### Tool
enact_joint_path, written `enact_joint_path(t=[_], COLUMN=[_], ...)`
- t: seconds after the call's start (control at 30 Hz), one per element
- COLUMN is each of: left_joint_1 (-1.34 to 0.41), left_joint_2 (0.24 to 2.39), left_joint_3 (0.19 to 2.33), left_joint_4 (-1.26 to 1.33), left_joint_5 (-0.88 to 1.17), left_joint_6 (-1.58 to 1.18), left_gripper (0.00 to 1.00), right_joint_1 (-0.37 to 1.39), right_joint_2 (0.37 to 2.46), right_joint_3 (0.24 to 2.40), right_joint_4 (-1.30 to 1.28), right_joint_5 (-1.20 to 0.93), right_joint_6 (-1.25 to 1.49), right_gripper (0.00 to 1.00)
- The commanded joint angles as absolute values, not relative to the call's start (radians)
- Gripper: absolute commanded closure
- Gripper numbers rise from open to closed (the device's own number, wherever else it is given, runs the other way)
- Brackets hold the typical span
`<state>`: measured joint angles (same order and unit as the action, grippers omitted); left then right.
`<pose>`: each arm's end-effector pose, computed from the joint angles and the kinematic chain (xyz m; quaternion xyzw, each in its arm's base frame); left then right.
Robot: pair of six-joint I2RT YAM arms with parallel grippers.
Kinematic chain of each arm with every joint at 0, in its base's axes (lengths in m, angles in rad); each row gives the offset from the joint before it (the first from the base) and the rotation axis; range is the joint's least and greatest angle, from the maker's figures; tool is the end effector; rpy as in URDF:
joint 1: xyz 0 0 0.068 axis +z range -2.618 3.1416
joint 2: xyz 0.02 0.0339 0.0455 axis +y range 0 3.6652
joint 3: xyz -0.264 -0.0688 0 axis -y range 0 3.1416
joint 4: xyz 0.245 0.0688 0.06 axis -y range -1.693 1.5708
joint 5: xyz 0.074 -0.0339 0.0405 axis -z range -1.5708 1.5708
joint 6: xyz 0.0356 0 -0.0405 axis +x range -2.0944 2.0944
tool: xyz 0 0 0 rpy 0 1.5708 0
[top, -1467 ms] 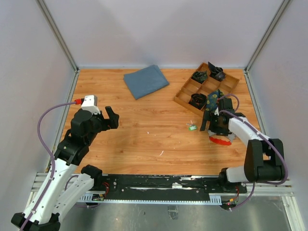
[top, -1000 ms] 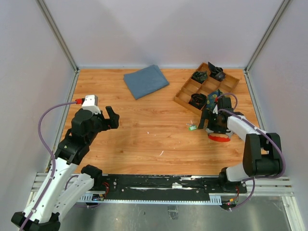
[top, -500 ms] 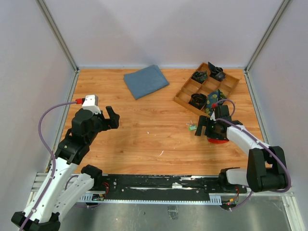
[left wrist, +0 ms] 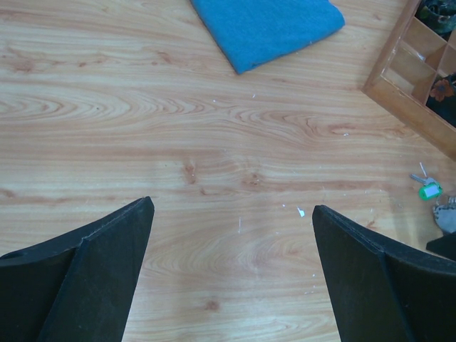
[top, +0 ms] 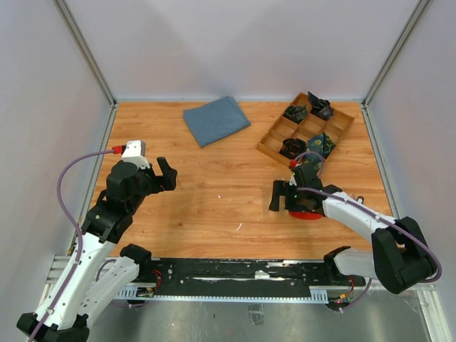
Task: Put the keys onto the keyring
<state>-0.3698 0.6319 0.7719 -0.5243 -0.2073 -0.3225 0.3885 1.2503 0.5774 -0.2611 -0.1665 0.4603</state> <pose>0.1351 -0.0445 0.3222 -0.0383 0.8258 -0.1080 0.5522 0.2113 0.0928 0.1706 0.0080 0.9468 0.2004 0.2518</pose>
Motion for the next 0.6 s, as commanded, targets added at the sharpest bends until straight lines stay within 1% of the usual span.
enact_joint_path(t=[0.0, 0.17, 0.3, 0.43, 0.5, 0.57], left_joint_1=[-0.369, -0.369, -0.369, -0.370, -0.369, -0.369], left_joint_2=[0.633, 0.635, 0.632, 0.634, 0.635, 0.638], left_joint_3=[0.765, 0.767, 0.765, 0.765, 0.765, 0.765], left_joint_4=[-0.491, -0.492, -0.491, -0.492, -0.492, -0.492], left_joint_5=[-0.202, -0.205, -0.206, -0.210, -0.212, -0.210], left_joint_6=[-0.318, -0.319, -0.320, -0.320, -0.321, -0.321], left_gripper=[0.00, 0.00, 0.00, 0.00, 0.00, 0.00], right_joint_1=[0.577, 0.830, 0.983, 1.113, 1.157, 1.172], right_joint_2=[1.279, 1.389, 1.553, 1.696, 1.712, 1.698], right_joint_3=[0.516, 0.608, 0.750, 0.921, 1.008, 1.042], right_joint_4=[-0.279, -0.230, -0.192, -0.173, -0.207, -0.238], right_joint_5=[-0.147, -0.071, -0.049, -0.066, -0.033, -0.004], right_joint_6=[0.637, 0.758, 0.774, 0.685, 0.618, 0.566], right_gripper=[0.01, 0.01, 0.02, 0.01, 0.02, 0.01])
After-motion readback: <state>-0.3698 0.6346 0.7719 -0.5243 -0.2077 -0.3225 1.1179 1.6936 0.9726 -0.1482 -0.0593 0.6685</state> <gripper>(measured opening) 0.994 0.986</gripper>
